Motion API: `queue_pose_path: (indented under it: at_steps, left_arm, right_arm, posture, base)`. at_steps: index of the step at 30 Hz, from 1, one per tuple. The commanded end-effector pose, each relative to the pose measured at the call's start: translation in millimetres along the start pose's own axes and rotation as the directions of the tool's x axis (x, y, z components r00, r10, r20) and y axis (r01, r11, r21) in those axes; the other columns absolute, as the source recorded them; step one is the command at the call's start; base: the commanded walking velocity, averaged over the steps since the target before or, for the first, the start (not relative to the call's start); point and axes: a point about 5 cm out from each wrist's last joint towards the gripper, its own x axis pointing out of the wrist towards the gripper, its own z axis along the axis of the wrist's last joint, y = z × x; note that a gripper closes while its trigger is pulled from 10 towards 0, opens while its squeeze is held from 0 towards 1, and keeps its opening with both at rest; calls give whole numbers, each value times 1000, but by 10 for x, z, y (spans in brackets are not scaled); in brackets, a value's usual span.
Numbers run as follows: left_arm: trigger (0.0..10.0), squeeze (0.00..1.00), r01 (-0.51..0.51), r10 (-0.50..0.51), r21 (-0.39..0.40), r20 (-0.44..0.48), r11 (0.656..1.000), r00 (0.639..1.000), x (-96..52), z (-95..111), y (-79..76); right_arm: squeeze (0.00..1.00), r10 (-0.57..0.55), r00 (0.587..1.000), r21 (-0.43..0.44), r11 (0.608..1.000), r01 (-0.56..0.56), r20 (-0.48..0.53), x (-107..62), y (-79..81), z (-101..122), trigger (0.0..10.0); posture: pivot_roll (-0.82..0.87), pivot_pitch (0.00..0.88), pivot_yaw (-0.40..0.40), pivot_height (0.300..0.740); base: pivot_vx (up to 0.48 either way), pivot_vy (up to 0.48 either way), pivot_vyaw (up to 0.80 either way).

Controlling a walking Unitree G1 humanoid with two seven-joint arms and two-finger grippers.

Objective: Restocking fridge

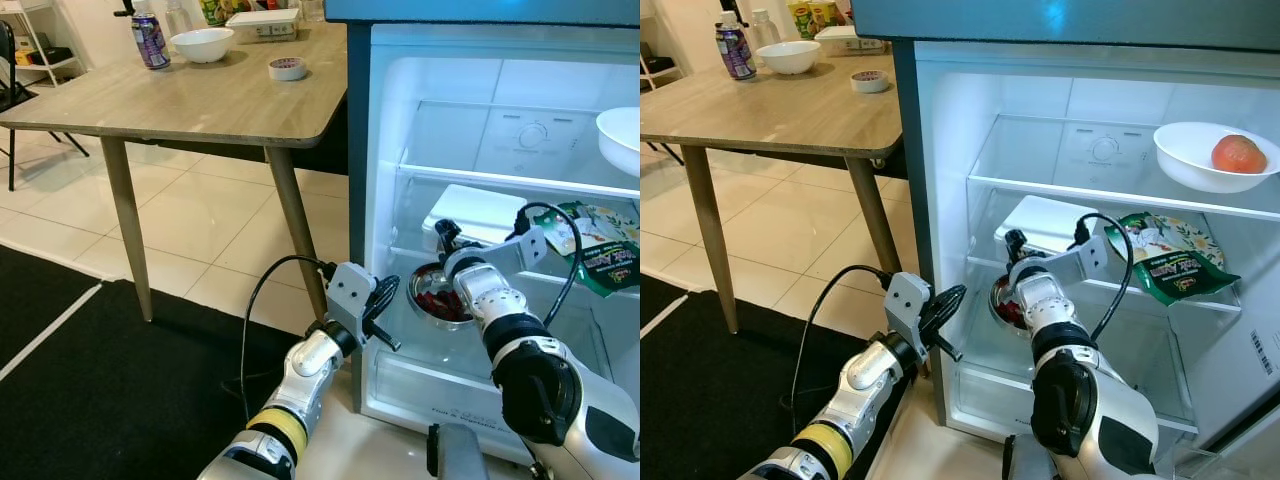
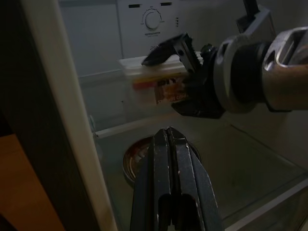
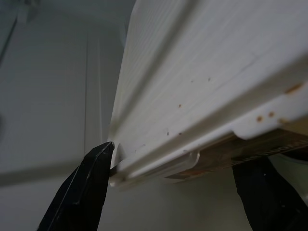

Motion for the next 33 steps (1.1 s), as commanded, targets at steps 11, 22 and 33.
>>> queue_pose_path:
  at_steps: [11, 22, 33]
  left_arm:
    - [10000, 0, 14, -13, -30, 37, 999, 999, 74, 39, -128]
    - [10000, 0, 18, -17, -30, 35, 999, 999, 70, 37, -133]
    - [10000, 0, 21, -20, -30, 36, 999, 999, 67, 35, -139]
  right_arm:
    - [0, -147, 987, -277, 953, 125, -61, -16, -186, 136, 10000]
    - [0, -210, 972, -348, 923, 162, -105, -27, -220, 164, 10000]
    - [0, -277, 939, -416, 893, 173, -202, -81, -406, -25, 10000]
  posture:
    - [-53, 0, 45, 381]
    - [-59, 0, 46, 381]
    - [-58, 0, 43, 381]
  base:
    - [0, 0, 0]
    - [0, 0, 0]
    - [0, 0, 0]
